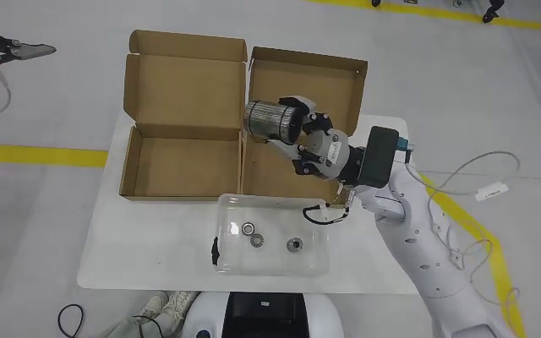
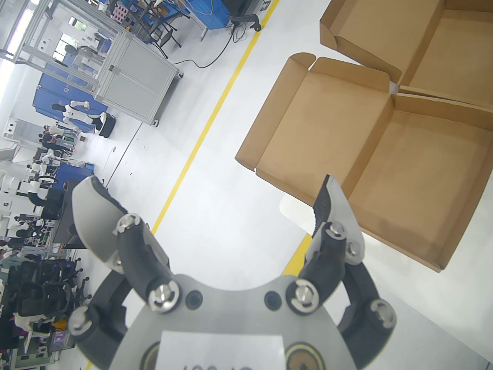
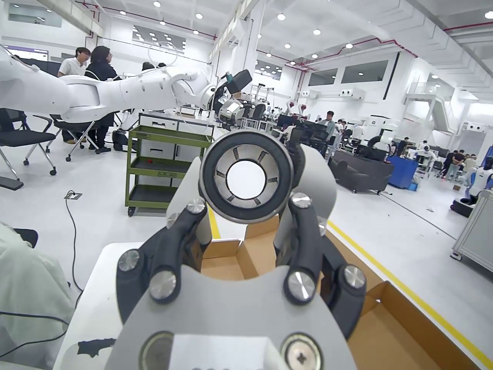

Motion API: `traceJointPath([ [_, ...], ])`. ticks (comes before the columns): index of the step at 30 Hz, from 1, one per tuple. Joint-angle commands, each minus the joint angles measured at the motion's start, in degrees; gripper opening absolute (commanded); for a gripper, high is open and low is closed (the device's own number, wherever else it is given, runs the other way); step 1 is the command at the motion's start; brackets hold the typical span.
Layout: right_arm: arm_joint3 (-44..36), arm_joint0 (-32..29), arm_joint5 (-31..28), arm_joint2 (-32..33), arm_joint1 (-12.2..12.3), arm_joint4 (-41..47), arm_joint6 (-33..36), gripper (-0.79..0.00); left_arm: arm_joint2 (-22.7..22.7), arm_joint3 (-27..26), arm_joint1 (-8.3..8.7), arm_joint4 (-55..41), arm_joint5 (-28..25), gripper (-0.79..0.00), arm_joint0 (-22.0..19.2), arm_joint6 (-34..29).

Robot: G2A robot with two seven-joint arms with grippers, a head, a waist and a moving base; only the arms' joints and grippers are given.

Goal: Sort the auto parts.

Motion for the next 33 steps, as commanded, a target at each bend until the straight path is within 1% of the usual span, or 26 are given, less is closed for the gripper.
traceJointPath([
  [1,0.0,0.0,0.0,0.0,0.0,0.0,0.0,-0.785,0.0,0.0,0.0,0.0,0.0,0.0,0.0,0.0],
  [15,0.0,0.0,0.0,0.0,0.0,0.0,0.0,-0.785,0.0,0.0,0.0,0.0,0.0,0.0,0.0,0.0],
  [17,-0.19,-0.79,1.14,0.16,0.02,0.18,0.74,-0.785,0.0,0.0,0.0,0.0,0.0,0.0,0.0,0.0],
  [25,-0.64,-4.1,4.61,1.73,0.51,-1.75,7.73,-0.785,0.0,0.0,0.0,0.0,0.0,0.0,0.0,0.0],
  [29,1.36,-4.74,7.17,1.56,0.6,-2.71,13.51,-0.785,0.0,0.0,0.0,0.0,0.0,0.0,0.0,0.0],
  [31,2.78,-4.77,9.94,1.3,0.58,-3.83,18.09,-0.785,0.0,0.0,0.0,0.0,0.0,0.0,0.0,0.0],
  [33,4.21,-4.93,12.35,0.89,0.37,-1.51,20.97,-0.785,0.0,0.0,0.0,0.0,0.0,0.0,0.0,0.0],
])
